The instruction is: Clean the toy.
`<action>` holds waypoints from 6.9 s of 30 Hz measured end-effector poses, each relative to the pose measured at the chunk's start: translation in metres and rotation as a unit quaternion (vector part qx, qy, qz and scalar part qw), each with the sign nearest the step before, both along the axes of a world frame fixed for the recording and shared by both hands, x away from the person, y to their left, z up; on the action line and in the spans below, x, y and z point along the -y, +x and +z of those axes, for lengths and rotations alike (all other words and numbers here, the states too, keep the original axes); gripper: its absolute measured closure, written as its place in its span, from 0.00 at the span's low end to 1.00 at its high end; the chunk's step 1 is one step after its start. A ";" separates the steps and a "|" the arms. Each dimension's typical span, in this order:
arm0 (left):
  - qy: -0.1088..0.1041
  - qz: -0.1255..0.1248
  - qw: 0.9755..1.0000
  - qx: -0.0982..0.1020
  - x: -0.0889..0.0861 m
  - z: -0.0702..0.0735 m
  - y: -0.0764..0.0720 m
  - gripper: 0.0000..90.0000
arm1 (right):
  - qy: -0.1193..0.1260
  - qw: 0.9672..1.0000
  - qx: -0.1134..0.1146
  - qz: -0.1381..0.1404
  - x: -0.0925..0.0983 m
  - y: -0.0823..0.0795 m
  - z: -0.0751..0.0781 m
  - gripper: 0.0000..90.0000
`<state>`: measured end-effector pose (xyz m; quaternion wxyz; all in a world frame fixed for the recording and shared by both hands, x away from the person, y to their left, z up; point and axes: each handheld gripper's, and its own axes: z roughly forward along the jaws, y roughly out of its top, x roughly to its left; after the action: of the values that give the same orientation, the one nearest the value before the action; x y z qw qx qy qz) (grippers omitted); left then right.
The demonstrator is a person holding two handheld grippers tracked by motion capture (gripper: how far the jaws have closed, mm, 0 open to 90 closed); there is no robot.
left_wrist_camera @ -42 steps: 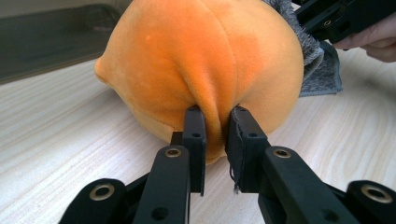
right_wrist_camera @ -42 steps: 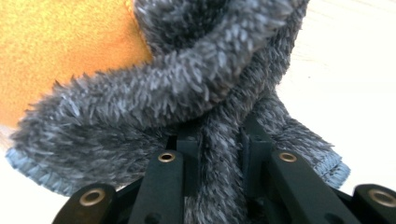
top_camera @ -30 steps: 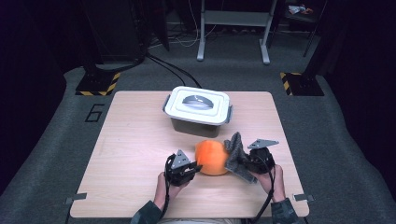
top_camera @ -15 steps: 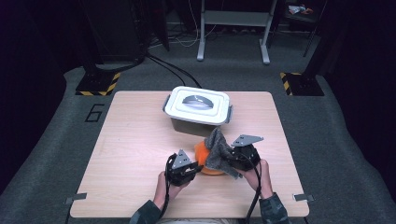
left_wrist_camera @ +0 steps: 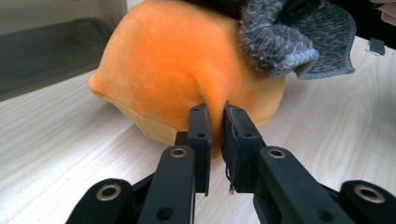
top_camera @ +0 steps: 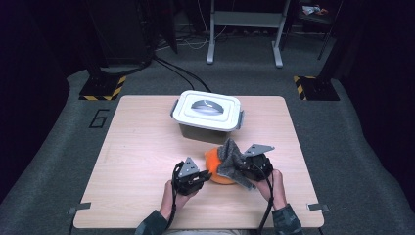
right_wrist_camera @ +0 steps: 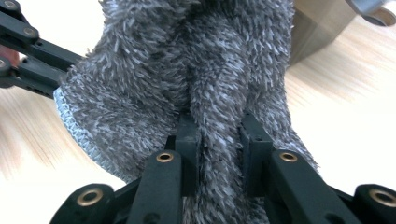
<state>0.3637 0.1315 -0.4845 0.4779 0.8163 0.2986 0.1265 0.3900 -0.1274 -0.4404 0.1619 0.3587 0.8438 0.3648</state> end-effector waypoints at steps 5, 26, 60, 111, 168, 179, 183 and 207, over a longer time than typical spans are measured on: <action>0.000 0.003 1.000 -0.002 0.001 -0.002 0.001 0.92 | 0.001 1.000 -0.007 -0.008 0.007 -0.001 -0.003 0.82; 0.003 0.005 1.000 0.001 -0.004 -0.005 0.003 0.92 | -0.018 0.995 -0.064 -0.079 0.050 0.010 -0.047 0.82; 0.029 0.013 0.999 0.041 0.013 -0.010 0.002 0.85 | 0.020 0.998 -0.014 -0.049 0.033 -0.002 -0.019 0.82; 0.009 0.012 0.999 -0.036 0.018 0.004 0.009 0.87 | 0.022 0.999 -0.003 -0.025 0.021 0.004 -0.011 0.80; -0.005 -0.003 1.000 -0.018 0.011 -0.005 0.009 0.84 | -0.018 0.996 -0.049 -0.070 0.037 0.013 -0.039 0.78; -0.005 0.001 1.000 -0.020 0.008 -0.006 0.011 0.84 | -0.027 0.994 -0.066 -0.081 0.043 0.016 -0.051 0.78; -0.002 0.000 1.000 -0.024 0.008 -0.007 0.011 0.84 | -0.008 0.995 -0.039 -0.087 0.048 0.007 -0.032 0.79; 0.059 0.028 0.997 0.051 0.020 -0.008 0.006 0.49 | 0.010 0.999 -0.027 -0.034 0.021 0.010 -0.015 0.79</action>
<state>0.3697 0.1117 -0.4926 0.4395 0.8269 0.2887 0.1993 0.4002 -0.1487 -0.4555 0.1479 0.3980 0.8315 0.3582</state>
